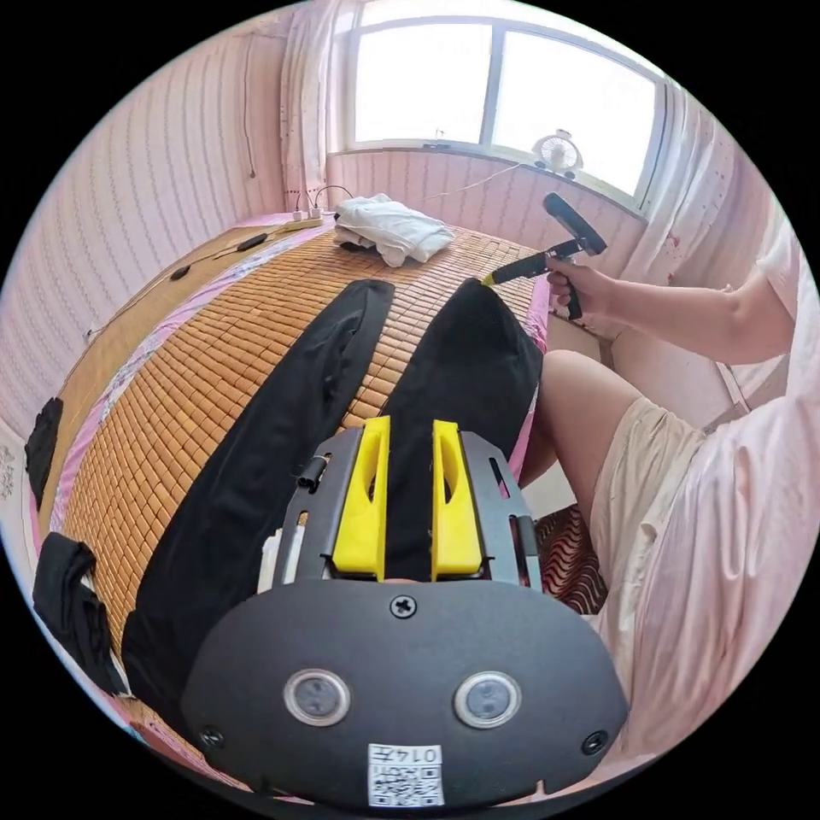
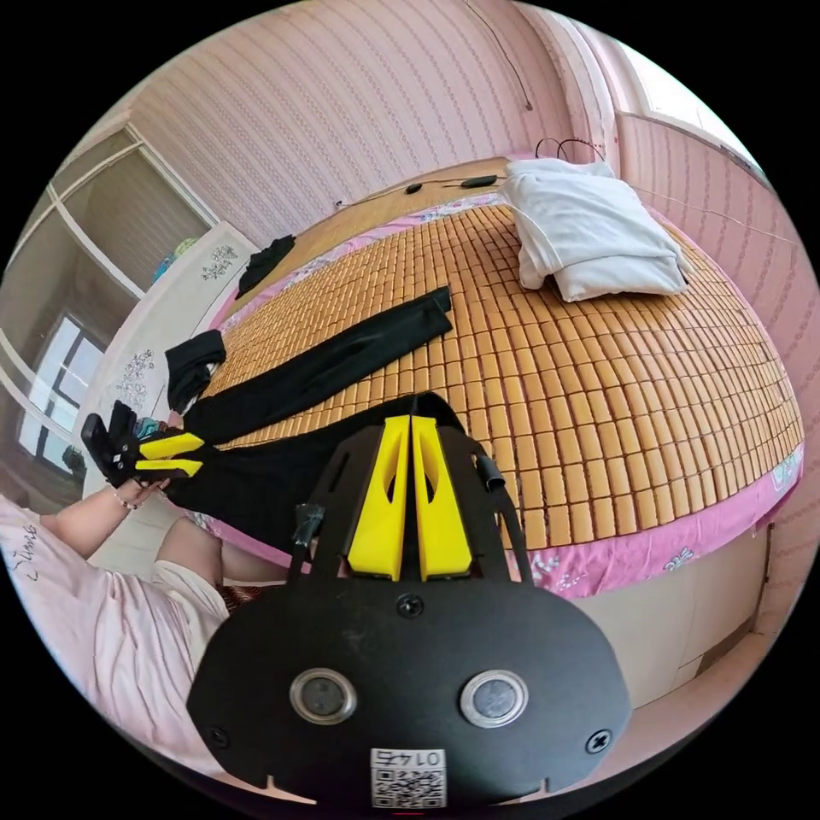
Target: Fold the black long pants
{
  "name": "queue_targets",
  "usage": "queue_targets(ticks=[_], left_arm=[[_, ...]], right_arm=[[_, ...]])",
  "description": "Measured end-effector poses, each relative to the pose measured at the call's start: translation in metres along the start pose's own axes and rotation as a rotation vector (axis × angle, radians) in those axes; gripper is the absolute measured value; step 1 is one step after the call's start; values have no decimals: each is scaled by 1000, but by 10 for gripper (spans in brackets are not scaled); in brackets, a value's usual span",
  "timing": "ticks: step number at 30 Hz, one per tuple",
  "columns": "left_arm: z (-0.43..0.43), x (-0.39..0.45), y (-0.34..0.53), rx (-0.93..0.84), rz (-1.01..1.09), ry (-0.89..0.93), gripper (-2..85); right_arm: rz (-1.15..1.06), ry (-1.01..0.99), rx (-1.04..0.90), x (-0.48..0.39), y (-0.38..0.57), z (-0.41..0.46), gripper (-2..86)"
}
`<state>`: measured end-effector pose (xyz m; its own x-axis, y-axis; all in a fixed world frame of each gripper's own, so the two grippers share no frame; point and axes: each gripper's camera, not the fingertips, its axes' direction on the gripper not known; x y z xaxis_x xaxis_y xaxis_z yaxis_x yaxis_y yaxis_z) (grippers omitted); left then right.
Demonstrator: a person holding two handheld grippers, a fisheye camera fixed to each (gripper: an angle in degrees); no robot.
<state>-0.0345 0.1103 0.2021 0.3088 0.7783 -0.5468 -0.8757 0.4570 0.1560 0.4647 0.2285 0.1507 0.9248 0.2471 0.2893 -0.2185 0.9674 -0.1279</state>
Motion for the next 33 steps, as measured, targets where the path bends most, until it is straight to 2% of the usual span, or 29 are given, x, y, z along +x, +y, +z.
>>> queue_targets(ticks=[8, 11, 13, 19, 23, 25, 27, 33], left_arm=[[41, 24, -103, -53, 241, -48, 105], [56, 24, -127, -103, 246, 13, 73], [60, 30, -140, -136, 288, 75, 16], [31, 33, -172, -44, 357, 192, -9], [53, 4, -210, -91, 284, 207, -9], [101, -26, -234, -246, 164, 128, -7], [126, -52, -241, -322, 37, 57, -4], [88, -88, -219, -198, -79, -24, 8]], right_arm=[[-103, -106, 197, -21, 29, -103, -9], [-100, -124, 242, -22, 39, -127, -9], [-82, -117, 257, -20, 47, -142, -9], [12, -59, 274, 0, 44, -172, -8], [80, 26, 121, 39, -11, -126, -2], [155, 60, 95, 68, -47, -88, 18], [176, 63, 21, 80, -64, -66, 47], [188, 133, -91, 92, -31, -38, 81]])
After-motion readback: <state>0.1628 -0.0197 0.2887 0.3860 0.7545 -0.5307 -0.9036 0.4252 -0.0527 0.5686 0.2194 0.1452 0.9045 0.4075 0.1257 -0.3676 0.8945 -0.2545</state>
